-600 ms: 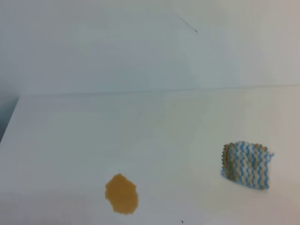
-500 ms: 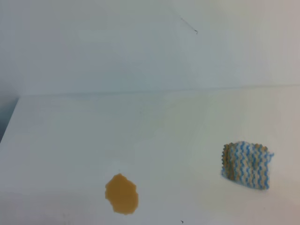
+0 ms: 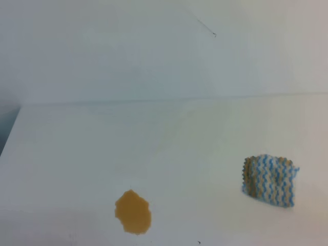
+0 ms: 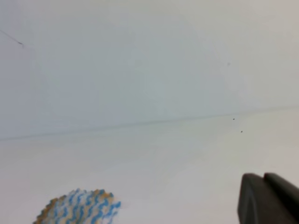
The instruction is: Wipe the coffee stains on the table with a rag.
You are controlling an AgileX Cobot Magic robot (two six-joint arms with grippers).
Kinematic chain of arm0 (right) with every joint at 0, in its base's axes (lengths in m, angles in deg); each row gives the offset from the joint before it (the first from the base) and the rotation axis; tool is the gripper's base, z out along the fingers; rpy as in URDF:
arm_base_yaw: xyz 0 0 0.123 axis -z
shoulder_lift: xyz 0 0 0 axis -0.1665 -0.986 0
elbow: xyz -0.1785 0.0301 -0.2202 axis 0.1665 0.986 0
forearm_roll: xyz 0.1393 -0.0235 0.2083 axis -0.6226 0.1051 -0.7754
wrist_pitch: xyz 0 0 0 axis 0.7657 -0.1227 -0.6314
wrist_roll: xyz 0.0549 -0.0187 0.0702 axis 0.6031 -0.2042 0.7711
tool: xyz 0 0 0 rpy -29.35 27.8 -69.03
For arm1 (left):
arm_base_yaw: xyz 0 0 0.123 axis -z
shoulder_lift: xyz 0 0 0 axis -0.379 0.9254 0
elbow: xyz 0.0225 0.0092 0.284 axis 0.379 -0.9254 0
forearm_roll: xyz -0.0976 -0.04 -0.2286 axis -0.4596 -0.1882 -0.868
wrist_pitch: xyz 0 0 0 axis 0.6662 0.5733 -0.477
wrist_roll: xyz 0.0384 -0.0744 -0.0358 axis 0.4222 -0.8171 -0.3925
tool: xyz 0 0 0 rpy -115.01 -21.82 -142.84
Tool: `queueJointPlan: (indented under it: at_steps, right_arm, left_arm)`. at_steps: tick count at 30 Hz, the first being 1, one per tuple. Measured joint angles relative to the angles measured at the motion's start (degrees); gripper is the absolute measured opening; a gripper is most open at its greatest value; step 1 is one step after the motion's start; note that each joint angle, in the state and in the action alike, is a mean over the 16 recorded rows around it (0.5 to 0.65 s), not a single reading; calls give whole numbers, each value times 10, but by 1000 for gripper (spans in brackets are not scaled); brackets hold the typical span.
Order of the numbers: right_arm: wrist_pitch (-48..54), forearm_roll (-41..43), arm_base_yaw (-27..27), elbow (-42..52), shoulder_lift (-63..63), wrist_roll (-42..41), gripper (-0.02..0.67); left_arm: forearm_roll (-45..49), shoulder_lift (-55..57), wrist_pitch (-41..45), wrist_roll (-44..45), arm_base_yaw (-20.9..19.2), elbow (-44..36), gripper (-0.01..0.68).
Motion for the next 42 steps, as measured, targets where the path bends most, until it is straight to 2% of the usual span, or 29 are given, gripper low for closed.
queueJointPlan:
  at_steps: [10, 20, 24, 28, 33, 42]
  right_arm:
    - [-13, 32, 0, 0, 0, -9, -4]
    - [-130, 12, 0, -3, 0, -13, -4]
    - [-132, -4, 0, -25, -1, -15, -3]
    - [-95, -15, 0, -65, -14, -17, -2]
    - [3, -34, -6, -135, -60, -21, -2]
    - [162, -89, -25, -277, -250, -104, -1]
  left_arm:
    - [0, 0, 0, 1, 0, 0, -1]
    - [0, 0, 0, 0, 0, 0, -1]
    - [0, 0, 0, 0, 0, 0, -1]
    - [0, 0, 0, 0, 0, 0, -1]
    - [0, 0, 0, -1, 0, 0, -1]
    - [0, -1, -1, 0, 0, -2, -1]
